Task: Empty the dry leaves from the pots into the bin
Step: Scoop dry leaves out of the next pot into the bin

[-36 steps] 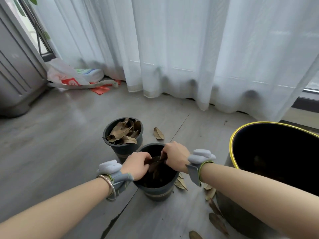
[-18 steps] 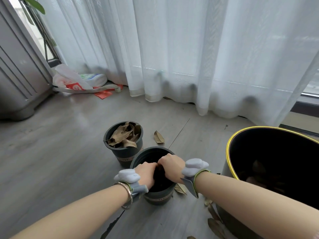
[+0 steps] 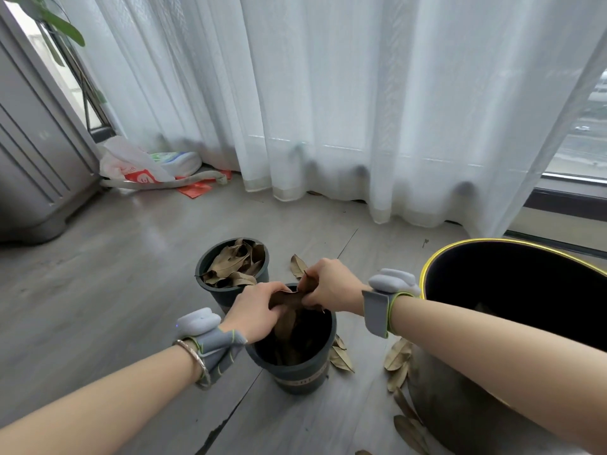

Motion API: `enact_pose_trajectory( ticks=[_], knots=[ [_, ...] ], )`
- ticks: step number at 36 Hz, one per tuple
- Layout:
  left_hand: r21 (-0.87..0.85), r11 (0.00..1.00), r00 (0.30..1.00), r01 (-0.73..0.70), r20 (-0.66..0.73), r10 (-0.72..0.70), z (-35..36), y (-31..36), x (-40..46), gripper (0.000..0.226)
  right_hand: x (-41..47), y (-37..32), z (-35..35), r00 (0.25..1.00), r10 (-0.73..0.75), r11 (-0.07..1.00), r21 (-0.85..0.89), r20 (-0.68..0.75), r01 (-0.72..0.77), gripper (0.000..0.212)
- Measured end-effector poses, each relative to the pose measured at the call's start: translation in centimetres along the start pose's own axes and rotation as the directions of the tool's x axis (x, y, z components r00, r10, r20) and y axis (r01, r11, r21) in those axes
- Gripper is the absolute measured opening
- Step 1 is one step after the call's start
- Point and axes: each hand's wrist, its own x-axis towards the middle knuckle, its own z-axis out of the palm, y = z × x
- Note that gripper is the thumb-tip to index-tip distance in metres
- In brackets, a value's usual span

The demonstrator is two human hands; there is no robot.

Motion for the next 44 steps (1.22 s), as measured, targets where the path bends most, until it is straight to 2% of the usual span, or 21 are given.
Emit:
enact_pose_trajectory(
  ticks=[4,8,14,17,22,30,33,37,41,44],
  knots=[
    [-0.066,0.998,1.000,-0.002,0.026,0.004,-0.7,0.4,0.2,0.034,-0.6,0.2,-0.3,1.000,0.012,0.997,0.083,-0.015,-0.011,0.025],
    [-0.076,0.995,0.998,-0.058,-0.006,0.057,-1.4,1.7,0.1,0.034,-1.1,0.4,-1.4,0.999,0.032,0.989,0.148,-0.024,-0.028,0.024],
    [-0.132,0.982,0.990,-0.132,-0.068,0.124,-4.1,4.5,0.6,0.028,-1.9,-0.3,-6.0,0.997,0.066,0.958,0.280,-0.032,-0.055,0.022],
    [-0.175,0.964,0.979,-0.201,-0.063,0.193,-5.8,7.0,1.0,0.024,-3.4,-0.8,-9.3,0.996,0.080,0.956,0.287,-0.038,-0.065,0.021],
    [-0.254,0.893,0.928,-0.371,-0.071,0.365,-7.5,13.3,1.1,0.024,-7.5,-0.2,-15.6,0.981,0.135,0.956,0.278,-0.136,-0.093,0.020],
    [-0.378,0.781,0.848,-0.497,-0.020,0.530,-4.8,21.5,1.0,0.017,-15.1,2.5,-22.0,0.937,0.284,0.935,0.277,-0.203,-0.223,0.013],
    [-0.408,0.768,0.831,-0.494,0.038,0.555,-2.1,23.3,1.2,0.020,-16.5,4.8,-21.9,0.911,0.358,0.917,0.260,-0.202,-0.303,0.014],
    [-0.376,0.813,0.826,-0.444,0.179,0.534,2.6,24.7,2.1,0.028,-17.4,9.0,-20.2,0.867,0.479,0.856,0.293,-0.139,-0.426,0.017],
    [-0.263,0.860,0.808,-0.438,0.305,0.504,5.9,24.8,2.8,0.023,-17.3,12.5,-17.8,0.825,0.564,0.783,0.333,-0.022,-0.526,0.018],
    [-0.169,0.869,0.770,-0.466,0.407,0.492,7.6,24.8,2.9,0.024,-17.0,14.2,-16.1,0.798,0.601,0.758,0.280,0.052,-0.589,0.018]
  ],
)
